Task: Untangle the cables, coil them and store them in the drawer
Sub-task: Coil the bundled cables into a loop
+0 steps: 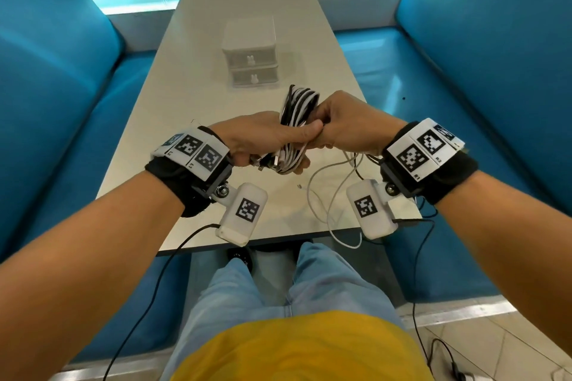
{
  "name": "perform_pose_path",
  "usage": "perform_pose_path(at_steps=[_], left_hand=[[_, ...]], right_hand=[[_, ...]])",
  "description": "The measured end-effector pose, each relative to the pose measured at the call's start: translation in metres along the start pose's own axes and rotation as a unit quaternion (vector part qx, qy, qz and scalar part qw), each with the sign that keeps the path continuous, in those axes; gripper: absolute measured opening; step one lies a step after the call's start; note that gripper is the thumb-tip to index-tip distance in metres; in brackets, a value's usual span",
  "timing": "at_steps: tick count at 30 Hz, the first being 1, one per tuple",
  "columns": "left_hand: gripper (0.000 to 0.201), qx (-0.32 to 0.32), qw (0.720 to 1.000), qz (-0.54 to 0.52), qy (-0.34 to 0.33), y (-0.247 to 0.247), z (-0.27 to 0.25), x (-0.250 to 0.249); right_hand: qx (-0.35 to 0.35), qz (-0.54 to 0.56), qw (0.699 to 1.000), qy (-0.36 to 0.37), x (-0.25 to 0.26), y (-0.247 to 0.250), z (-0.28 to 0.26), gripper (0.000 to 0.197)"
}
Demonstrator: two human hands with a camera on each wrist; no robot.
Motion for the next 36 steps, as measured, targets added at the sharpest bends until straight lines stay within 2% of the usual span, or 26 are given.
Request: perform_pose_path(at_steps=[2, 5, 9, 12, 16, 20, 22, 24, 26, 27, 28, 30, 33, 34, 36], left_hand=[[0.054, 0.012, 1.000, 0.001, -0.015, -0.001, -0.002, 0.000], [0.038, 0.008, 0.999, 0.043, 0.003, 0.000, -0.005, 0.006], [0.030, -0.048, 0.997, 0.060, 0.030, 0.003, 0.000, 0.015], [0.011, -0.100, 0.985, 0.126, 0.064, 0.011, 0.004, 0.011], [0.022, -0.148, 0.976, 0.150, 0.055, 0.023, 0.001, 0.006], [0.023, -0.153, 0.984, 0.087, 0.040, 0.031, 0.000, 0.006], [0.020, -0.151, 0.988, 0.002, 0.031, 0.036, 0.000, 0.006], [0.020, -0.148, 0.985, -0.082, 0.015, 0.041, -0.002, 0.005], [0.022, -0.146, 0.981, -0.125, 0.006, 0.044, -0.002, 0.002], [0.024, -0.145, 0.981, -0.129, 0.006, 0.045, -0.003, 0.001], [0.025, -0.143, 0.982, -0.125, 0.008, 0.045, -0.003, -0.001], [0.027, -0.138, 0.984, -0.112, 0.013, 0.042, -0.002, -0.002], [0.025, -0.148, 0.984, -0.095, 0.020, 0.035, 0.001, -0.006], [0.024, -0.153, 0.984, -0.092, 0.021, 0.032, 0.002, -0.008], [0.021, -0.156, 0.984, -0.084, 0.023, 0.027, 0.003, -0.013]], right_hand=[[-0.002, 0.009, 1.000, -0.016, -0.002, 0.001, 0.002, 0.010], [0.012, 0.032, 0.999, -0.019, 0.001, -0.003, 0.003, 0.012], [0.021, 0.001, 0.999, -0.024, 0.002, -0.006, 0.006, 0.013], [0.040, -0.022, 0.997, -0.057, -0.011, -0.006, 0.008, 0.016], [0.036, -0.039, 0.995, -0.081, -0.037, 0.001, 0.001, 0.013], [-0.013, -0.066, 0.993, -0.099, -0.066, 0.012, -0.011, 0.016], [-0.062, -0.062, 0.991, -0.101, -0.079, 0.024, -0.017, 0.014], [-0.094, -0.090, 0.982, -0.138, -0.094, 0.036, -0.024, 0.010], [-0.088, -0.112, 0.971, -0.190, -0.113, 0.043, -0.031, 0.015], [-0.078, -0.114, 0.969, -0.204, -0.118, 0.044, -0.033, 0.025], [-0.075, -0.103, 0.971, -0.202, -0.120, 0.045, -0.035, 0.039], [-0.111, -0.066, 0.982, -0.137, -0.105, 0.049, -0.038, 0.066], [-0.233, -0.063, 0.970, -0.001, -0.055, 0.051, -0.045, 0.071], [-0.260, -0.110, 0.959, 0.020, -0.040, 0.049, -0.045, 0.071], [-0.273, -0.215, 0.938, 0.011, -0.019, 0.038, -0.038, 0.077]])
Point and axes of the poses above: each hand's wrist, its own z-axis towards the middle knuckle, its own y-axis out of the back of the hand, x = y × z, the point moved 6 cm from there along z, towards the middle knuckle, and after that the axes turned 13 degrees about x, right-handed, at the moved point
